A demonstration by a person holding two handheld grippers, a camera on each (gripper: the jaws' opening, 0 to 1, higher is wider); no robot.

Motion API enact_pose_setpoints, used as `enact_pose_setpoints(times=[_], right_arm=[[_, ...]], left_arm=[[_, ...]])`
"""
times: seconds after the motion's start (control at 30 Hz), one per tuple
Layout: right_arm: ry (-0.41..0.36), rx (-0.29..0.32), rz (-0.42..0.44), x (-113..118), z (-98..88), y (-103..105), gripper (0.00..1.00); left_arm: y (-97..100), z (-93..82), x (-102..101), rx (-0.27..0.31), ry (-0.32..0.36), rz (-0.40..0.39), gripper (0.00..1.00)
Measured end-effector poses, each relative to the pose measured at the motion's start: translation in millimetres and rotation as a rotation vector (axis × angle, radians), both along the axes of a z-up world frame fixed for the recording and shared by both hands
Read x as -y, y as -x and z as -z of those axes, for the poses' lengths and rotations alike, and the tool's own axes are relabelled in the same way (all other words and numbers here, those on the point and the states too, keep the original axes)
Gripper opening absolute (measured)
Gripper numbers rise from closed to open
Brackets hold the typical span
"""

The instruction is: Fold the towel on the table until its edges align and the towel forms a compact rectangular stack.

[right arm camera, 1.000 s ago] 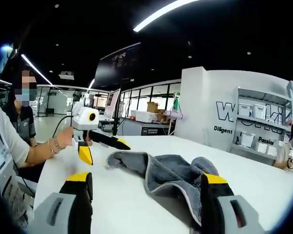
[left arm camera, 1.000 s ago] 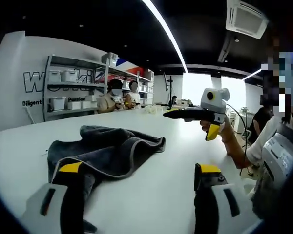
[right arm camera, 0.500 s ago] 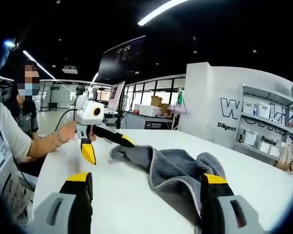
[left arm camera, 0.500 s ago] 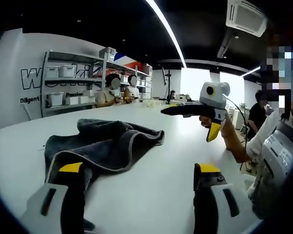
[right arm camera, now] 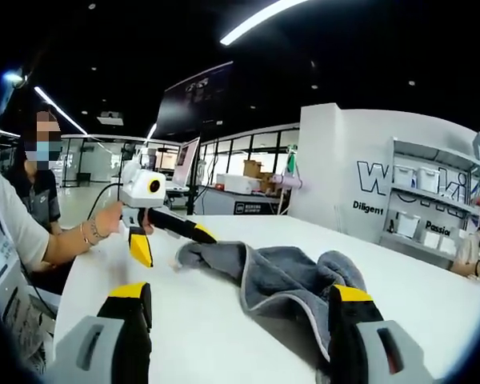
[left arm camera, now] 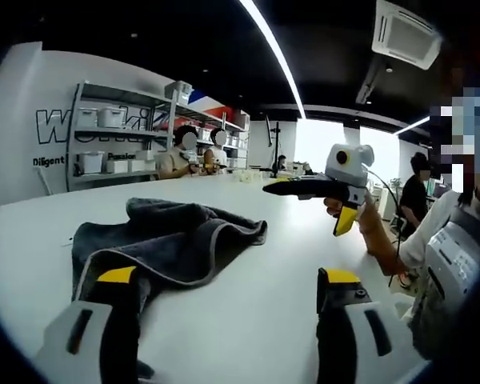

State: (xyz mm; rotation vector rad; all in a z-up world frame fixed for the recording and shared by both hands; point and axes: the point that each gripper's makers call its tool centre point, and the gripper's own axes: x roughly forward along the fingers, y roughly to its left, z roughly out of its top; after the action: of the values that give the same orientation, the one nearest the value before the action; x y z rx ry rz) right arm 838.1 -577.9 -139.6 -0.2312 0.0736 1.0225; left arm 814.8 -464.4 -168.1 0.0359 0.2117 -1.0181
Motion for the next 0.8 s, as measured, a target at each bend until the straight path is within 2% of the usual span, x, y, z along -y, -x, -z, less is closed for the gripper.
enact_pose_setpoints(times=[0.47, 0.7, 0.8], right_arm=[[-0.018, 0.007, 0.010, 9.6, -8.7, -9.9, 0.96], [0.027, -0.003, 0.060, 15.5, -12.3, -46.2, 0.95], [0.039, 0.001, 0.089, 22.4, -17.6, -75.0, 0.92]], left_arm=[[-1.1, -0.1, 4.8, -0.009, 0.003, 0.010, 0.95], [-1.5, 2.0, 7.7, -0.011, -0.007, 0.013, 0.95], [-0.9, 2.8, 9.6, -0.015, -0.008, 0.018, 0.95]])
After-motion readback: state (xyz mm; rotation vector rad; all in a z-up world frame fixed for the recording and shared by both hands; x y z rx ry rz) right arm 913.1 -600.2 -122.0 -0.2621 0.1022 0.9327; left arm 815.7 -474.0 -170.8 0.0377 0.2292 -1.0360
